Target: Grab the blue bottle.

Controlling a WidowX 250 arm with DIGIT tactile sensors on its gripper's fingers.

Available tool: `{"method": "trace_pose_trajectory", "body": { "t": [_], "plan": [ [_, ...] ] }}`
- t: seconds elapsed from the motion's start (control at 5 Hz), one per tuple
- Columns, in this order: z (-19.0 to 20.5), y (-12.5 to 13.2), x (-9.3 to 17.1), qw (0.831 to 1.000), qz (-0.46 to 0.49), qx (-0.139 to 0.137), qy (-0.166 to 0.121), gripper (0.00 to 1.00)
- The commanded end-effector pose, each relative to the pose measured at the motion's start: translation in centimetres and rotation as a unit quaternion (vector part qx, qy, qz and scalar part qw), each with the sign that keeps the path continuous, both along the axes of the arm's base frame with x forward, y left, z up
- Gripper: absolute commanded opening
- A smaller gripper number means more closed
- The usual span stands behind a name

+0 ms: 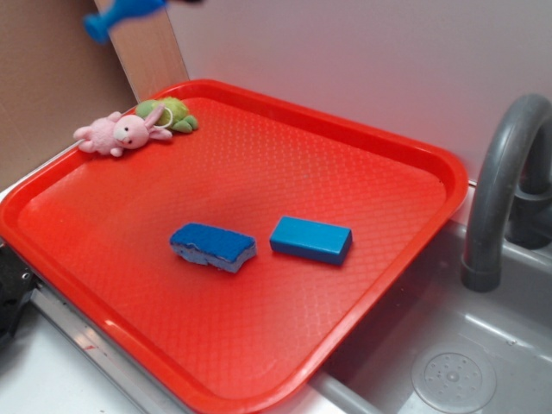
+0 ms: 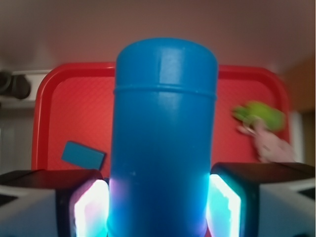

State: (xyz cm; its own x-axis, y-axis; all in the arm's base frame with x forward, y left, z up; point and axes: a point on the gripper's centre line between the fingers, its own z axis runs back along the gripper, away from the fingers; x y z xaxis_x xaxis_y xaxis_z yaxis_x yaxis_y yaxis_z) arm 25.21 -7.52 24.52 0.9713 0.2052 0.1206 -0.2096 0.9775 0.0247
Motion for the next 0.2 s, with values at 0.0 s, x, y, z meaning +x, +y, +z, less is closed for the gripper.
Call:
{"method": "trace_pose_trajectory", "body": {
  "t": [0.0],
  "plan": [
    [2.08, 1.57, 1.05, 0.997, 0.061, -0.035, -0.013, 0.00]
  ]
}}
